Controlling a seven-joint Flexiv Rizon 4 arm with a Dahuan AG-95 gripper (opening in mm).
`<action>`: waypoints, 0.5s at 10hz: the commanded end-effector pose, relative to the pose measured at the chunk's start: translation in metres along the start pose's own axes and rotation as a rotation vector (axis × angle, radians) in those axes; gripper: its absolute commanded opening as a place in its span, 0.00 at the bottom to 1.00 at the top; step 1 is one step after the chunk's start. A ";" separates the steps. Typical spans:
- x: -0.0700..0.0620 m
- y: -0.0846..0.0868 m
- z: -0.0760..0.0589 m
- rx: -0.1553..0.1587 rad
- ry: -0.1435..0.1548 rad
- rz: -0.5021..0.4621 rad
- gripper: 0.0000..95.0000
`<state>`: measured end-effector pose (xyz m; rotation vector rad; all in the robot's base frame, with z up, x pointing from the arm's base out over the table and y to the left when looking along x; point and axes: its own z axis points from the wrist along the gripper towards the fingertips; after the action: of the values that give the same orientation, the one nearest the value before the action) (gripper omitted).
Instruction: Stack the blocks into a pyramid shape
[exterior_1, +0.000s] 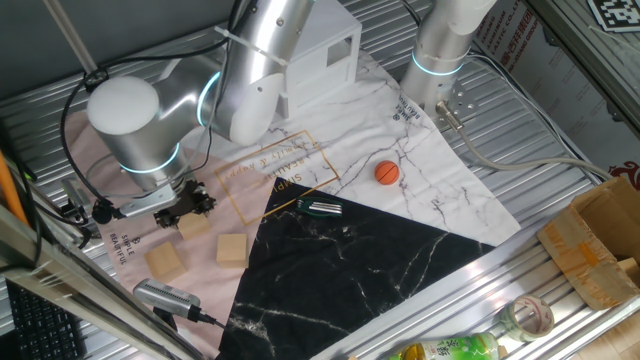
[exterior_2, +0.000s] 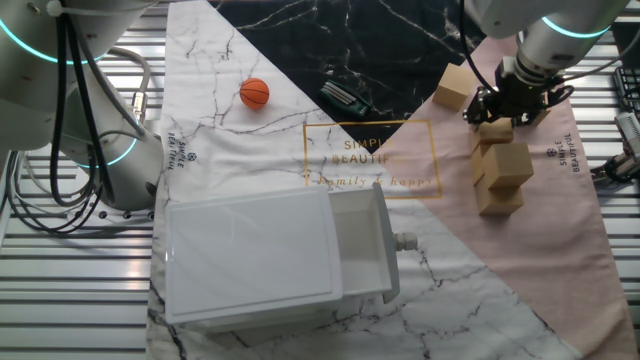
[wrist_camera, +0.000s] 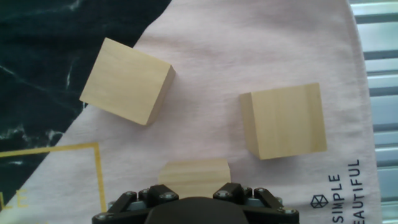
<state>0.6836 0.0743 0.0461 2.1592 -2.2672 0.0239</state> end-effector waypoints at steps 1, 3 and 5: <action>0.000 -0.001 0.002 0.002 0.000 -0.004 0.00; 0.001 -0.002 0.003 0.001 -0.001 -0.007 0.00; 0.001 -0.002 0.004 0.001 -0.002 -0.017 0.00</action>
<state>0.6859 0.0731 0.0423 2.1819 -2.2505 0.0202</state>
